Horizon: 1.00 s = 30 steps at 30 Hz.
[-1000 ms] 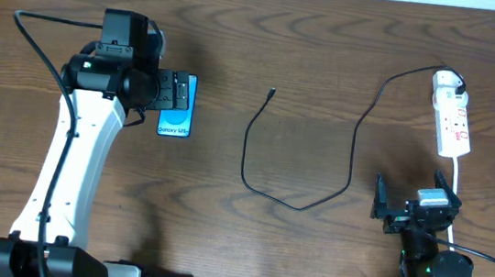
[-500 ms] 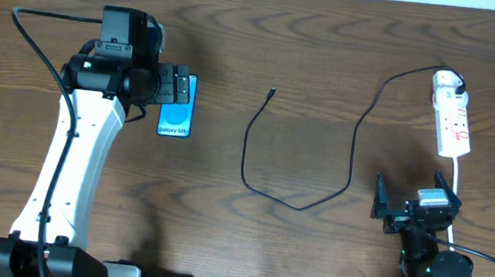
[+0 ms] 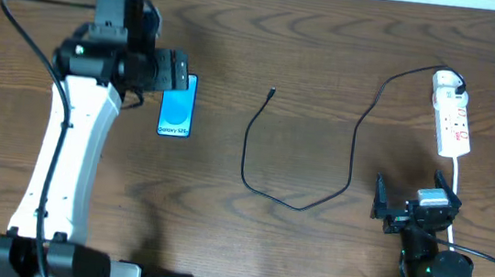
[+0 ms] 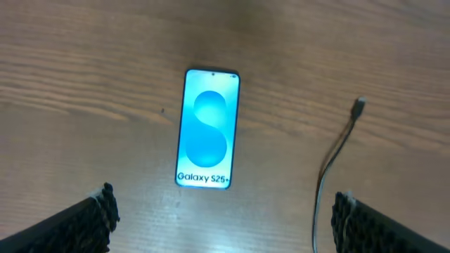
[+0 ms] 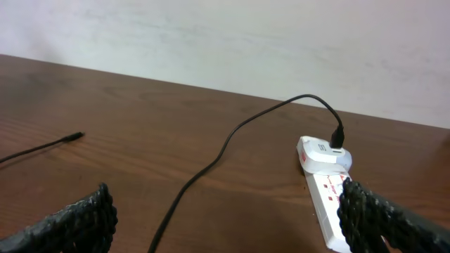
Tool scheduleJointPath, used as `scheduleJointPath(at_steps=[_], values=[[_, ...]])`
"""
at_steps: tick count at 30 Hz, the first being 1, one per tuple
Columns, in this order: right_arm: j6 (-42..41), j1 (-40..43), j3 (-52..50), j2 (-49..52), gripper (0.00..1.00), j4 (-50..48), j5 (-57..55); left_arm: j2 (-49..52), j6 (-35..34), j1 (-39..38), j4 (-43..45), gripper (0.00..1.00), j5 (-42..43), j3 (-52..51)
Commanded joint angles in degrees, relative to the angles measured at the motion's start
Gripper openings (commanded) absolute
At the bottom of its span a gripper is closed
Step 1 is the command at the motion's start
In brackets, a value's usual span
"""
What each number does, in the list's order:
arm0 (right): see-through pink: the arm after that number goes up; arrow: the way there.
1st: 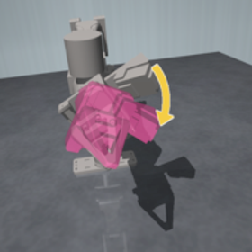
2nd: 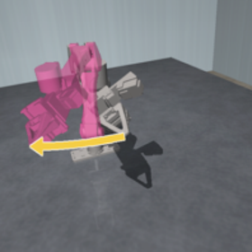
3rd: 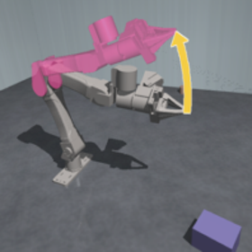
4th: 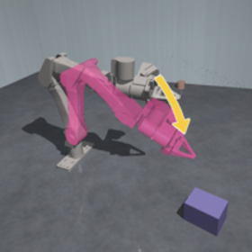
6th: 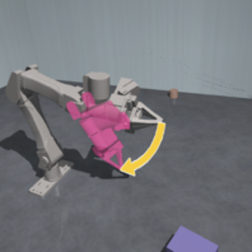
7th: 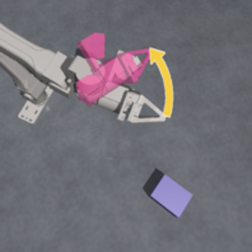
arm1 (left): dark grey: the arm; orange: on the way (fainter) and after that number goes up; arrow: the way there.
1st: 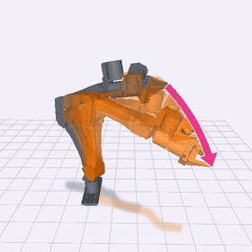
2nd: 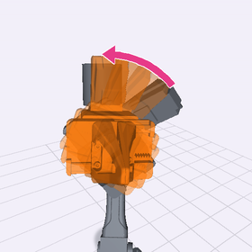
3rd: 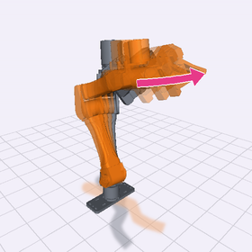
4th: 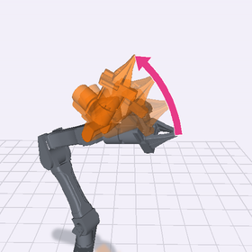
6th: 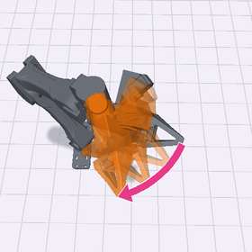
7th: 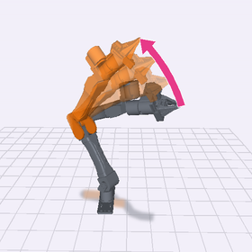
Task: Plug charger to phone and switch on socket
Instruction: 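Move the left gripper forward over the Galaxy S25+ phone, then lower the left gripper and close it on the phone's sides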
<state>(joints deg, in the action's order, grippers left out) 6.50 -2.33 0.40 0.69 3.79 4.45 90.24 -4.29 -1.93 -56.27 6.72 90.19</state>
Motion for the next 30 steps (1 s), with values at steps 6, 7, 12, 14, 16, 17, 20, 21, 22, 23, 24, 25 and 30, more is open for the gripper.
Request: scheduleJointPath(at_steps=[6,7,12,14,16,17,20,21,22,23,24,25,30], values=[[-0.5,0.0,-0.1,-0.3,0.99,0.2,0.0,12.8,2.0,0.2,-8.6,0.98,-0.6,14.1],[-0.5,0.0,-0.1,-0.3,0.99,0.2,0.0,13.6,2.0,0.2,-8.6,0.97,-0.5,14.1],[-0.5,0.0,-0.1,-0.3,0.99,0.2,0.0,16.6,2.0,0.2,-8.8,0.98,-0.5,14.0],[-0.5,0.0,-0.1,-0.3,0.99,0.2,0.0,17.2,3.4,0.2,-8.8,0.98,-0.6,13.9],[-0.5,0.0,-0.1,-0.3,0.99,0.2,0.0,17.3,4.5,0.2,-7.3,0.98,-1.4,12.8],[-0.5,0.0,-0.1,-0.3,0.99,0.2,0.0,17.3,4.5,0.2,-6.3,0.98,-2.0,12.3],[-0.5,0.0,-0.1,-0.3,0.99,0.2,0.0,17.3,4.5,0.2,-3.2,0.98,-2.3,10.3],[-0.5,0.0,-0.1,-0.3,0.99,0.2,0.0,17.3,4.5,0.2,-2.5,0.98,-2.3,9.7],[-0.5,0.0,-0.1,-0.3,0.99,0.2,0.0,17.3,4.5,0.2,-1.8,0.98,-2.3,9.1],[-0.4,0.0,-0.1,-0.3,0.99,0.2,0.0,17.3,4.5,0.2,-1.2,0.98,-2.3,8.4],[-0.5,0.0,-0.1,-0.3,0.99,0.2,0.0,17.4,4.5,0.2,-0.9,0.98,-2.3,7.9],[-0.5,0.0,-0.1,-0.3,0.99,0.2,0.0,17.5,4.5,0.2,-0.7,0.98,-2.3,7.3],[-0.5,0.0,-0.1,-0.3,0.99,0.2,0.0,19.0,4.5,0.2,-0.2,0.98,-2.3,5.8]])
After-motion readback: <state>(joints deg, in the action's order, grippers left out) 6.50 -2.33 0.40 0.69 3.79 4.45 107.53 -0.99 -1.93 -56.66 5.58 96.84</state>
